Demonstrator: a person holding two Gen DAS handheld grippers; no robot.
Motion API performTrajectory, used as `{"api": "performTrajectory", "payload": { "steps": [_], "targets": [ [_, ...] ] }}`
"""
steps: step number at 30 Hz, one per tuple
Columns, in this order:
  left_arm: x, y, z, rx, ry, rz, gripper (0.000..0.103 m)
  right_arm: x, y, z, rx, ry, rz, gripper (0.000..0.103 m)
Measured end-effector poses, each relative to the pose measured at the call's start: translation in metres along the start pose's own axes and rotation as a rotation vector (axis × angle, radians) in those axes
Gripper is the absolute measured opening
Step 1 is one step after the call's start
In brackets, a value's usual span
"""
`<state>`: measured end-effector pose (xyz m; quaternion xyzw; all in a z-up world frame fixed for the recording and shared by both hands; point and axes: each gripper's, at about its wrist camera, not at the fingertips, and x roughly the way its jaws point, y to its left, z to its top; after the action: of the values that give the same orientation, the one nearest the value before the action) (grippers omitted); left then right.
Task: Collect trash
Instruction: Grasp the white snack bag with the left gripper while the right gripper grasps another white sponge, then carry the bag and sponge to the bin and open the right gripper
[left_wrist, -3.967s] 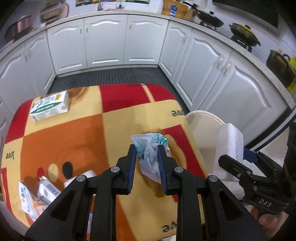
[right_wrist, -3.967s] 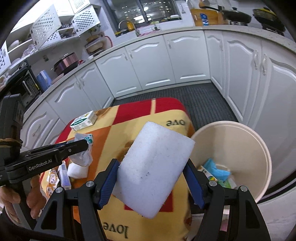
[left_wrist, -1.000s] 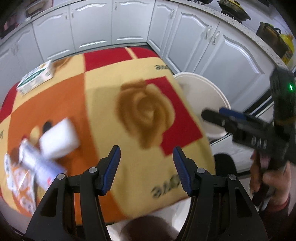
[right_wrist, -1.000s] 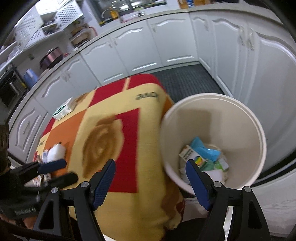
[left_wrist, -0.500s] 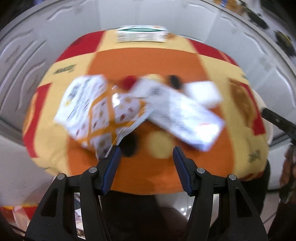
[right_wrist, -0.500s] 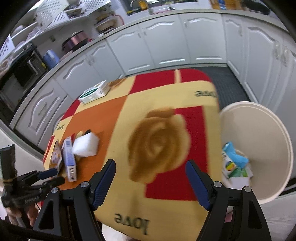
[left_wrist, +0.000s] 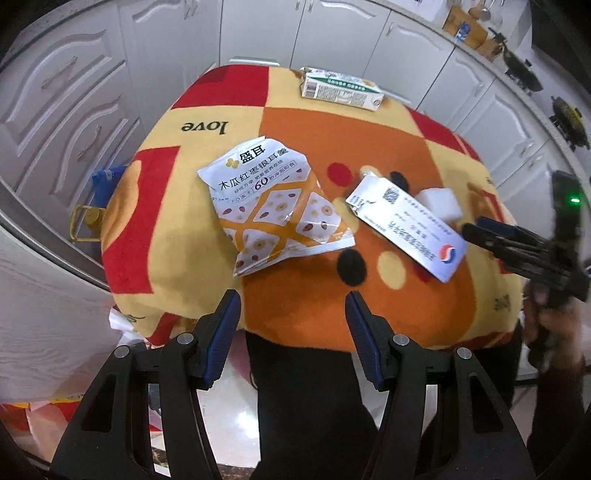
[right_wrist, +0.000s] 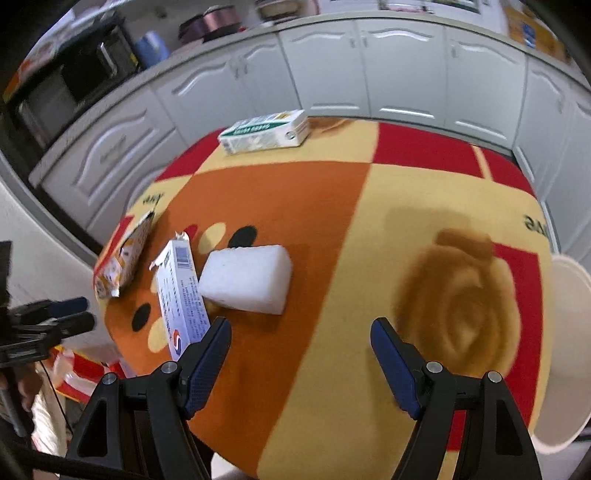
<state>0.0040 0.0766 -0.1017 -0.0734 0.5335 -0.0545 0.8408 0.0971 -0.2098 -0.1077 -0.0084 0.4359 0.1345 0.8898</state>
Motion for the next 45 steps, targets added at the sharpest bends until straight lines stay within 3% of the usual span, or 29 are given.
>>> {"api": "performTrajectory", "payload": {
  "steps": [3,5,8,16,25,30,34,35,36,37,38,40,45],
  "targets": [
    [-0.008,0.007,0.007,-0.047,-0.028,-0.024,0.062,0.012,0.004,0.007,-0.04,0.024,-0.024,0.075],
    [-0.009,0.015,0.015,-0.091,-0.061,-0.028,0.071,0.017,0.006,0.013,-0.036,0.012,-0.027,0.075],
    [-0.005,0.026,0.029,-0.174,-0.094,-0.039,0.076,0.024,0.006,0.022,-0.003,-0.007,-0.025,0.075],
    [0.033,0.036,0.059,-0.303,-0.119,-0.049,0.077,0.004,0.006,0.025,0.039,-0.014,0.02,0.075],
    [0.056,0.026,0.065,-0.255,-0.085,0.018,0.08,0.015,0.011,0.026,0.037,0.02,0.037,0.081],
    [0.067,0.027,0.061,-0.263,0.002,-0.023,0.081,0.031,0.014,0.025,0.091,0.048,0.091,0.081],
    [0.068,0.024,0.06,-0.238,-0.025,0.015,0.081,0.038,0.025,0.028,0.055,0.044,0.061,0.081],
    [0.068,0.023,0.061,-0.24,-0.029,0.013,0.081,0.04,0.028,0.028,0.041,0.045,0.055,0.08],
    [0.068,0.024,0.061,-0.242,-0.032,0.008,0.081,0.039,0.028,0.028,0.037,0.032,0.047,0.073],
    [0.068,0.024,0.061,-0.239,-0.035,0.004,0.08,0.037,0.027,0.028,0.04,0.017,0.049,0.053],
    [0.067,0.023,0.061,-0.233,-0.041,0.002,0.071,0.035,0.025,0.028,0.046,0.012,0.061,0.052],
    [0.065,0.024,0.06,-0.222,-0.054,-0.007,0.065,0.027,0.023,0.028,0.045,-0.008,0.067,0.05],
    [0.051,0.02,0.058,-0.214,-0.103,-0.047,0.061,0.0,0.014,0.026,0.047,-0.085,0.049,0.049]
  ]
}}
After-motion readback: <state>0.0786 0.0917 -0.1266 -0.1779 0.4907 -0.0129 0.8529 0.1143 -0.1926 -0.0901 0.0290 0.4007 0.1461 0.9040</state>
